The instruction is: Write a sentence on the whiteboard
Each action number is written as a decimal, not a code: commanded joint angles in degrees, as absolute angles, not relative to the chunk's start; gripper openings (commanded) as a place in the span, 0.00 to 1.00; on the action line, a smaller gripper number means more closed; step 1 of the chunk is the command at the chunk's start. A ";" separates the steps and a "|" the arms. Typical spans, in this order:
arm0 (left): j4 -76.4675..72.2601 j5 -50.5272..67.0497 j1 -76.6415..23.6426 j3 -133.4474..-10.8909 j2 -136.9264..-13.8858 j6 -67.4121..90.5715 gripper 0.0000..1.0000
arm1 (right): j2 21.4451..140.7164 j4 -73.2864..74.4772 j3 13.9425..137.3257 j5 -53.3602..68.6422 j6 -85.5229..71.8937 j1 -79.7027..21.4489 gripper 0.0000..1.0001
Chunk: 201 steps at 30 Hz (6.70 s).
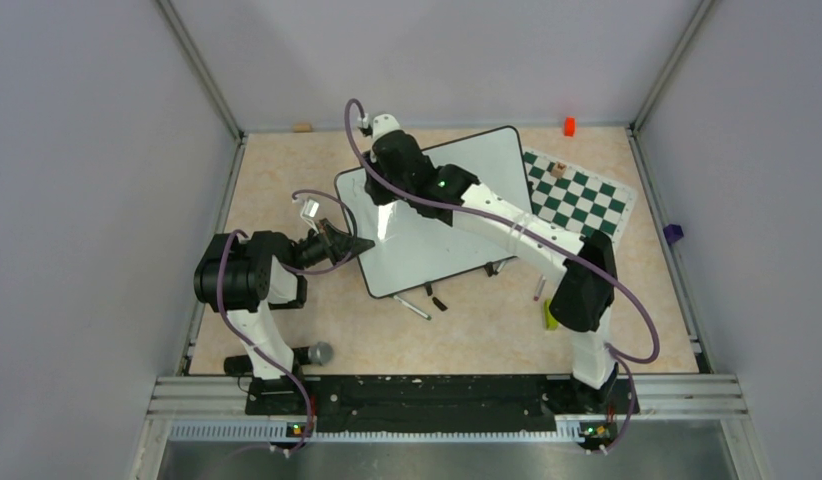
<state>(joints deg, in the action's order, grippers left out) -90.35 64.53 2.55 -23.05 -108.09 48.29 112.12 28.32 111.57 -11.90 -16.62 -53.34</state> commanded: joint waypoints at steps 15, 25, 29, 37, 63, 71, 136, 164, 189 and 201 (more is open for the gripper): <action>-92.71 65.46 1.23 -20.02 -111.71 36.42 0.00 | 115.04 30.27 119.71 -15.86 -15.89 -52.81 0.00; -92.70 65.48 1.25 -19.95 -111.63 36.34 0.00 | 115.95 31.55 119.77 -15.19 -15.86 -52.89 0.00; -92.67 65.47 1.27 -20.02 -111.68 36.31 0.00 | 115.96 32.25 119.72 -14.42 -15.73 -52.85 0.00; -92.69 65.47 1.24 -20.04 -111.65 36.38 0.00 | 116.03 33.37 119.55 -11.25 -15.18 -52.90 0.00; -92.68 65.48 1.24 -19.95 -111.65 36.29 0.00 | 115.86 38.51 119.52 -14.74 -14.64 -52.90 0.00; -92.70 65.46 1.25 -19.95 -111.58 36.29 0.00 | 114.53 38.68 119.85 -13.14 -14.62 -52.86 0.00; -92.70 65.91 1.23 -20.21 -111.69 36.46 0.00 | 114.93 33.00 118.22 -11.16 -13.75 -51.98 0.00; -92.72 65.85 1.29 -20.13 -111.67 36.28 0.00 | 117.01 34.45 121.76 -12.47 -13.02 -51.96 0.00; -92.71 65.88 1.23 -20.13 -111.62 36.29 0.00 | 114.94 38.79 118.68 -12.48 -12.02 -51.95 0.00; -92.69 65.90 1.24 -20.12 -111.60 36.28 0.00 | 114.35 40.34 119.07 -15.42 -12.19 -52.00 0.00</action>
<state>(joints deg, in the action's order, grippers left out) -90.35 64.23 2.52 -22.90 -108.14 48.03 116.33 38.72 119.28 -10.52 -13.04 -52.38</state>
